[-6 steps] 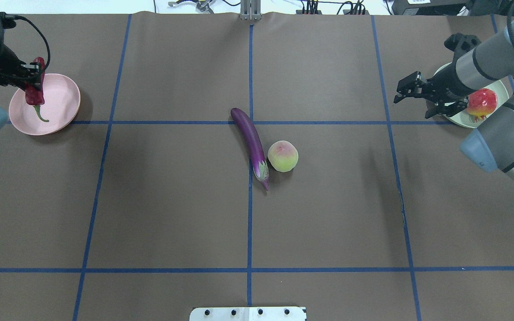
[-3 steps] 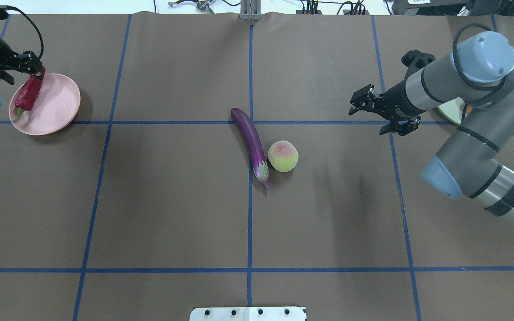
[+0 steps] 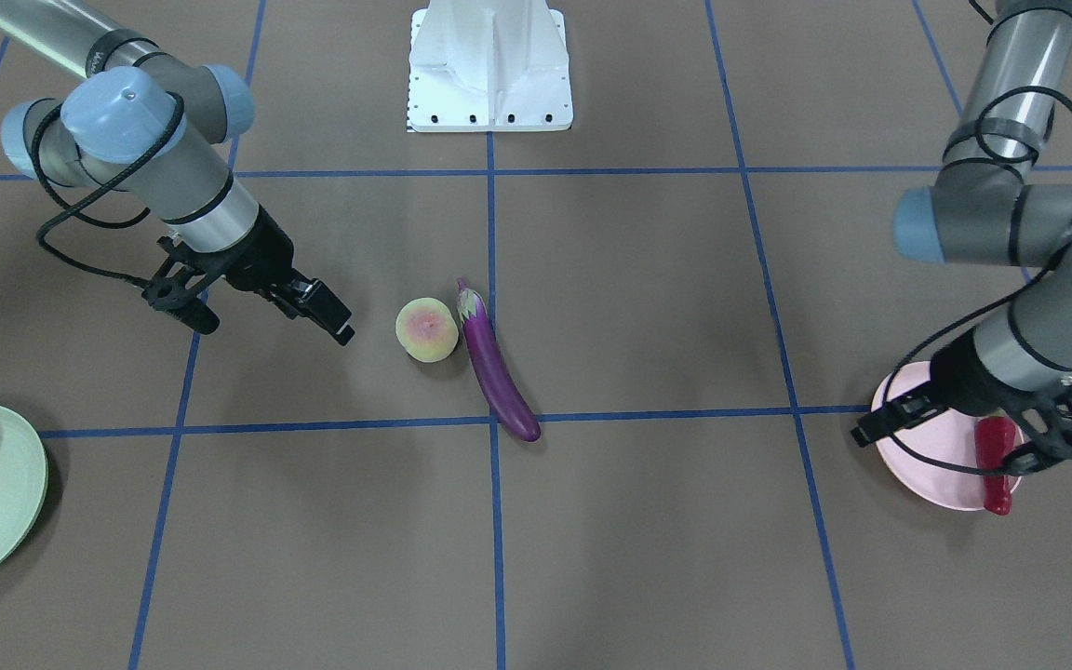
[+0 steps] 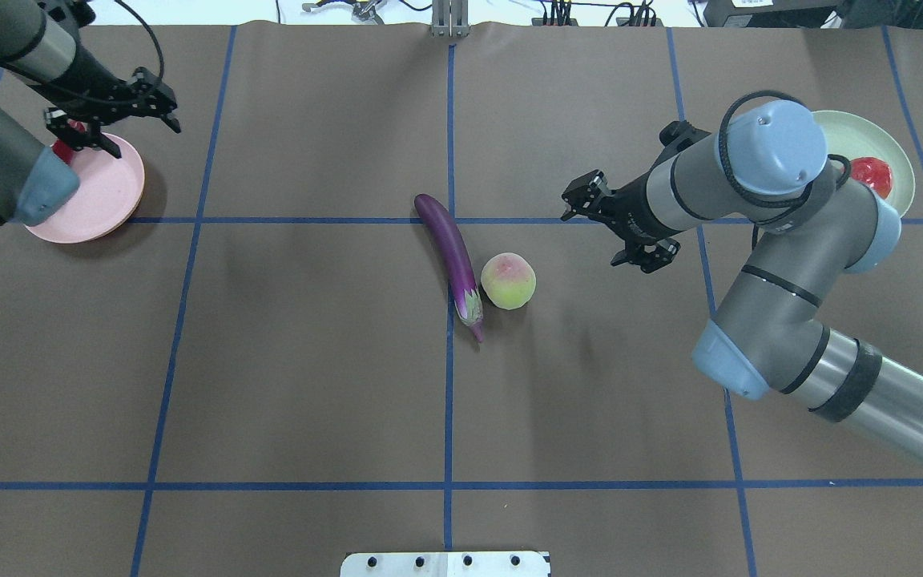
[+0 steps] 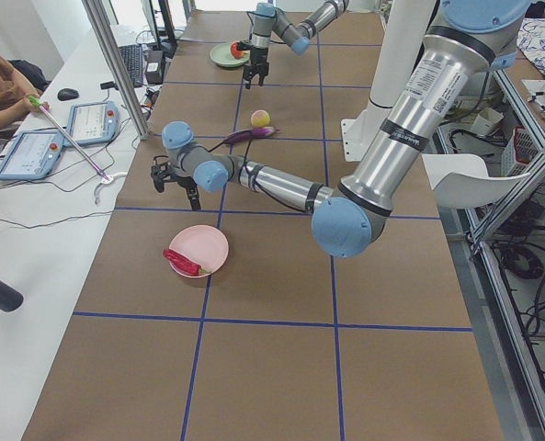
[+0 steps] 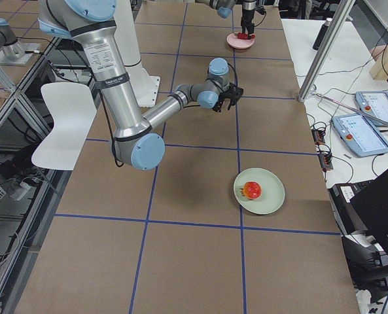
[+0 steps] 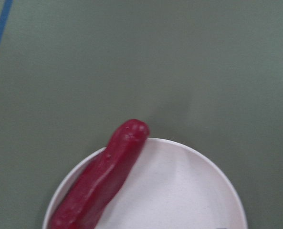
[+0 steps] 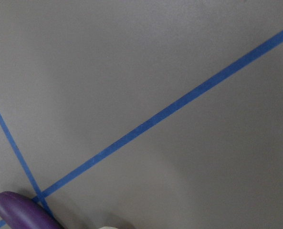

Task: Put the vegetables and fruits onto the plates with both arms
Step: 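Move the right gripper to the pale peach while the left gripper returns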

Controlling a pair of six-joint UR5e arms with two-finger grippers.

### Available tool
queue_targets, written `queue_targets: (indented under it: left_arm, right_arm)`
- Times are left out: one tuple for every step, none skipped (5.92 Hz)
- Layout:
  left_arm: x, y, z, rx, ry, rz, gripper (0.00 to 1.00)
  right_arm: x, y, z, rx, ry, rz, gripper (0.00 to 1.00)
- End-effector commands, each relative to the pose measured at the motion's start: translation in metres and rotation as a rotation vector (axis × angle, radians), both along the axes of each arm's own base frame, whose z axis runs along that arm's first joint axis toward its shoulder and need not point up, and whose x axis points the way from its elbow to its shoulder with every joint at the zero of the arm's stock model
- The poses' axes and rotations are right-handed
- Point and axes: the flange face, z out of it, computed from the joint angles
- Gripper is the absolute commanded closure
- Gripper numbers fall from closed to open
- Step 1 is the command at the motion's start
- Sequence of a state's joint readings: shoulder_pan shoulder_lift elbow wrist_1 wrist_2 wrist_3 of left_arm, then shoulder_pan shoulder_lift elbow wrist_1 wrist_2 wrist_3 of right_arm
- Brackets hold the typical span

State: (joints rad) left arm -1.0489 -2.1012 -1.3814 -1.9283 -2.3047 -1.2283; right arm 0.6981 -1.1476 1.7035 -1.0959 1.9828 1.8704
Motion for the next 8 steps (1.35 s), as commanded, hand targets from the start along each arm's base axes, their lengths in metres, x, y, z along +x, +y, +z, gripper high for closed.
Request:
queue_targets:
  left_arm:
    - [0.081,0.03,-0.075,-0.081,0.061,-0.025,0.0]
    - [0.126,0.051,-0.107,-0.101,0.077,-0.021,0.0]
    - [0.153,0.063,-0.133,-0.115,0.089,-0.041,0.0]
    - [0.161,0.068,-0.138,-0.118,0.091,-0.038,0.0]
    - [0.164,0.07,-0.138,-0.118,0.092,-0.033,0.0]
    - [0.163,0.07,-0.14,-0.115,0.094,-0.033,0.0]
    - [0.163,0.071,-0.143,-0.124,0.099,-0.04,0.0]
    - [0.162,0.071,-0.145,-0.126,0.103,-0.043,0.0]
  right_arm:
    - [-0.056,0.038,-0.011,-0.056,-0.001,0.105,0.0]
    - [-0.065,0.042,-0.018,-0.067,-0.01,0.112,0.0]
    - [-0.075,0.048,-0.018,-0.087,-0.012,0.129,0.0]
    - [-0.088,0.054,-0.011,-0.082,0.009,0.143,0.0]
    - [-0.096,0.051,-0.02,-0.093,-0.003,0.162,0.0]
    - [-0.105,0.046,-0.025,-0.111,-0.007,0.174,0.0]
    - [-0.106,0.048,-0.023,-0.112,-0.004,0.173,0.0]
    - [-0.11,0.048,-0.023,-0.111,-0.001,0.181,0.0]
